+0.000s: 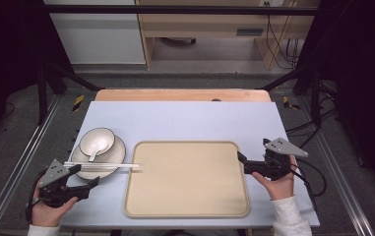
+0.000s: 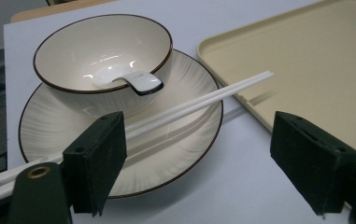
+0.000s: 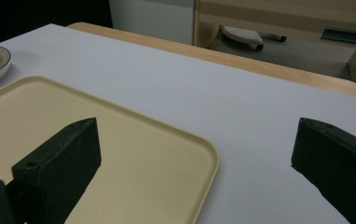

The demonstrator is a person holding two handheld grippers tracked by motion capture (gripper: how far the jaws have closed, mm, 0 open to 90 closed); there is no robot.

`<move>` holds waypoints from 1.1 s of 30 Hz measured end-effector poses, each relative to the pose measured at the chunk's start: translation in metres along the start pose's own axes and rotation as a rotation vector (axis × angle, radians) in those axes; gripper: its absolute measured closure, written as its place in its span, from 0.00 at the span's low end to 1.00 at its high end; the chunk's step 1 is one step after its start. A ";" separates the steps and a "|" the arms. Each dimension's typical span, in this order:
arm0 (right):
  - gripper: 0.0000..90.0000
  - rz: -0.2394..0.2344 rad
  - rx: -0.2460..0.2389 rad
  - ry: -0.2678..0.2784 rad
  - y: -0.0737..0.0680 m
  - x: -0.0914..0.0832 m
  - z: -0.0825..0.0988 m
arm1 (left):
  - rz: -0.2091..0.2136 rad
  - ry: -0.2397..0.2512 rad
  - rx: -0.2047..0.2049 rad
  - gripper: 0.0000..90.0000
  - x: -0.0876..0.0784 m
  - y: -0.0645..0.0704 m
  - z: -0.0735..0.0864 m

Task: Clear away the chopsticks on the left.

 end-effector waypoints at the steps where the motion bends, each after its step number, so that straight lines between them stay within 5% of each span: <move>1: 0.02 0.003 -0.003 -0.002 0.000 0.000 0.000 | -0.003 -0.007 0.004 0.22 0.003 -0.001 0.001; 12: 0.02 0.002 -0.013 -0.021 -0.002 0.006 0.003 | -0.044 -0.058 0.027 0.35 0.032 -0.021 0.013; 33: 0.03 0.007 -0.020 -0.031 -0.002 0.008 0.005 | -0.045 -0.126 0.083 0.61 0.042 -0.015 0.017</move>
Point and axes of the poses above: each handheld gripper's, and its own axes: x roughly forward along the jaws, z roughly out of its underside, y roughly to its right, the point moved 4 cm from there along x, roughly forward along the jaws, and after that the axes turned 13 degrees about x, right-handed, at the moved point
